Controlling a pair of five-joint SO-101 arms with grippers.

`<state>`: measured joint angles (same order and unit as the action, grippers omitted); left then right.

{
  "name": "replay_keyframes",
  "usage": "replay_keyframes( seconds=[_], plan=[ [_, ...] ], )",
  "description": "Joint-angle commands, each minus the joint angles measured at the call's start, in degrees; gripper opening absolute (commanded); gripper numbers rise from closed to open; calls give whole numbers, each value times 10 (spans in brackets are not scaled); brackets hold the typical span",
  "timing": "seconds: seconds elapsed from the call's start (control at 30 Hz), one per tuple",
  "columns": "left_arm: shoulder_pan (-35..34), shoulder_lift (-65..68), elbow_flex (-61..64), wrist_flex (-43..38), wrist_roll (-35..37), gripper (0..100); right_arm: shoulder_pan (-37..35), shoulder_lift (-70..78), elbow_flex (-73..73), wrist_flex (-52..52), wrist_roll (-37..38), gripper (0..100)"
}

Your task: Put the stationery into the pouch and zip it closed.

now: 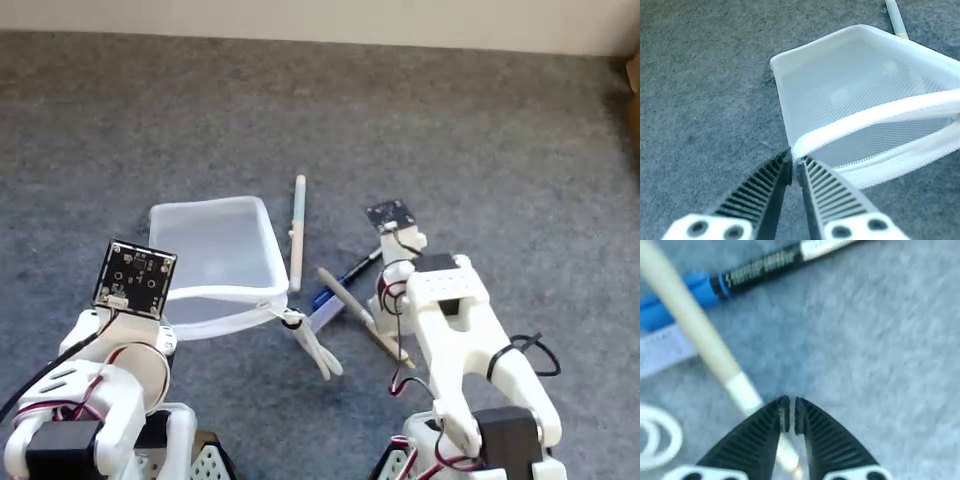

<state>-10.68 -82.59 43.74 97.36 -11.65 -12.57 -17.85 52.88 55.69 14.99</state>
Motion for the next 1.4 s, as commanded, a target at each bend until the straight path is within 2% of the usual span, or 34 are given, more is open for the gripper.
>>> replay_keyframes(
  seconds=[0.0,0.2,0.37,0.47,0.6,0.67,0.9,1.37],
  plan=[
    [-1,5,7,1,-1,7,-39,-74,-65,109,5,26],
    [-3,5,7,1,-1,7,-80,-157,-85,135,4,28],
    [-3,5,7,1,-1,7,-111,-171,-81,108,4,28],
    [-3,5,7,1,-1,7,-112,-152,-81,88,1,36],
    [-3,5,7,1,-1,7,-114,-127,-82,84,-62,150],
    [-3,5,7,1,-1,7,-115,-117,-82,82,-64,182],
    [-3,5,7,1,-1,7,-135,-87,-86,80,-64,182],
    [-3,5,7,1,-1,7,-146,13,-81,-4,-64,180]
  ],
)
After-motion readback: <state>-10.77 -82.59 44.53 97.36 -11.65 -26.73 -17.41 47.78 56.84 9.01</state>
